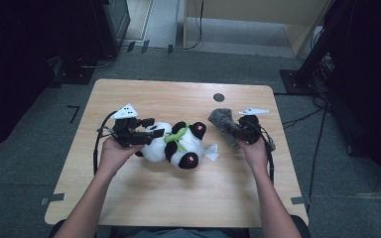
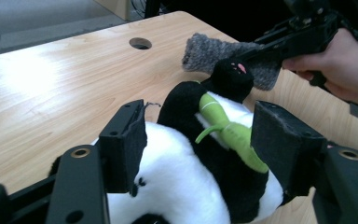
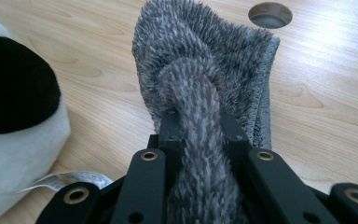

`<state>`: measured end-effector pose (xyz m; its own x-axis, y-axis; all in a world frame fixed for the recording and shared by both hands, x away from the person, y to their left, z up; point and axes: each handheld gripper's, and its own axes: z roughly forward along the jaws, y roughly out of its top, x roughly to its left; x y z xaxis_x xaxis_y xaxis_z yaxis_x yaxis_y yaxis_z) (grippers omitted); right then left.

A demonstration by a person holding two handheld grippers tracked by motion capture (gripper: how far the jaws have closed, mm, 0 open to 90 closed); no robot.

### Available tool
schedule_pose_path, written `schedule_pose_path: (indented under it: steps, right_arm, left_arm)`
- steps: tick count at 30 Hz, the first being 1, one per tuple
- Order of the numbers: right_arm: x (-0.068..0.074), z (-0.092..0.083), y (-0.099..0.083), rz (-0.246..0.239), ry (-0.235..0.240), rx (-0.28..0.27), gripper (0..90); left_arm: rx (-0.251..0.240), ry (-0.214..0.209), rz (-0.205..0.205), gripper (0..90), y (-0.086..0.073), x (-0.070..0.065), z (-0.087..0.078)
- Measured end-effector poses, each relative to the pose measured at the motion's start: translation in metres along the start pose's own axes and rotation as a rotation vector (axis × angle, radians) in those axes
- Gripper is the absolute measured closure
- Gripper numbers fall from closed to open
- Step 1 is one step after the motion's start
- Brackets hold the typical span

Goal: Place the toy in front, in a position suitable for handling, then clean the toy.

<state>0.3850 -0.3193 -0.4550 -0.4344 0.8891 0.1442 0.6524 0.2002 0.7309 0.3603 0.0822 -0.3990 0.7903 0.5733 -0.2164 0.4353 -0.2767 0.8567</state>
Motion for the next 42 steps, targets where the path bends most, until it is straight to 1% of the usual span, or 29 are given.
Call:
schedule_pose_path:
  steps: [5, 6, 7, 9, 15, 16, 18, 20, 23, 25, 29, 34, 37, 38, 39, 40, 41, 42]
  right_arm:
    - [0.002, -0.008, 0.002, 0.005, 0.011, -0.008, 76.3]
    - [0.004, -0.012, 0.003, 0.002, 0.015, -0.014, 76.2]
    - [0.004, -0.012, 0.003, 0.002, 0.015, -0.014, 76.2]
    - [0.007, -0.016, 0.004, 0.000, 0.021, -0.015, 76.3]
    - [0.016, -0.025, 0.009, -0.007, 0.041, -0.011, 76.3]
    - [0.018, -0.029, 0.011, -0.010, 0.049, -0.014, 76.2]
    - [0.020, -0.030, 0.012, -0.009, 0.055, -0.016, 76.2]
    - [0.022, -0.034, 0.014, -0.011, 0.064, -0.019, 76.2]
    - [0.026, -0.037, 0.017, -0.013, 0.076, -0.018, 76.0]
    - [0.028, -0.039, 0.018, -0.020, 0.083, -0.018, 75.9]
    - [0.032, -0.041, 0.019, -0.026, 0.093, -0.019, 75.7]
    - [0.036, -0.044, 0.021, -0.029, 0.109, -0.028, 75.5]
    - [0.038, -0.043, 0.022, -0.035, 0.116, -0.027, 75.2]
    - [0.038, -0.043, 0.022, -0.037, 0.118, -0.027, 75.1]
    - [0.038, -0.043, 0.022, -0.037, 0.118, -0.027, 75.1]
    - [0.038, -0.042, 0.022, -0.036, 0.121, -0.024, 75.0]
    - [0.038, -0.042, 0.022, -0.035, 0.125, -0.023, 74.9]
    - [0.038, -0.042, 0.022, -0.033, 0.131, -0.028, 74.8]
  left_arm:
    - [0.024, 0.005, 0.035, 33.0, -0.006, 0.005, -0.005]
    - [0.023, 0.013, 0.044, 33.0, -0.007, 0.006, -0.006]
    - [0.016, 0.019, 0.054, 33.0, -0.009, 0.006, -0.007]
    - [0.014, 0.016, 0.046, 33.1, -0.013, 0.009, -0.009]
    - [0.049, -0.020, -0.001, 32.2, -0.024, 0.018, -0.009]
    - [0.047, -0.023, 0.000, 29.1, -0.026, 0.019, -0.009]
    - [0.051, -0.022, -0.001, 28.9, -0.031, 0.021, -0.009]
    - [0.060, -0.019, -0.010, 25.6, -0.035, 0.024, -0.009]
    - [0.068, -0.017, -0.007, 21.1, -0.042, 0.028, -0.011]
    - [0.070, -0.030, -0.012, 18.9, -0.047, 0.030, -0.013]
    - [0.069, -0.030, -0.009, 17.2, -0.054, 0.033, -0.018]
    - [0.045, -0.037, 0.024, 14.4, -0.062, 0.035, -0.021]
    - [0.051, -0.031, 0.046, 12.9, -0.068, 0.034, -0.018]
    - [0.065, -0.039, 0.050, 12.8, -0.070, 0.035, -0.016]
    - [0.073, -0.038, 0.058, 12.8, -0.071, 0.035, -0.014]
    - [0.076, -0.038, 0.060, 12.3, -0.073, 0.036, -0.011]
    - [0.079, -0.049, 0.053, 11.1, -0.074, 0.037, -0.009]
    - [0.083, -0.049, 0.046, 10.2, -0.075, 0.039, -0.006]
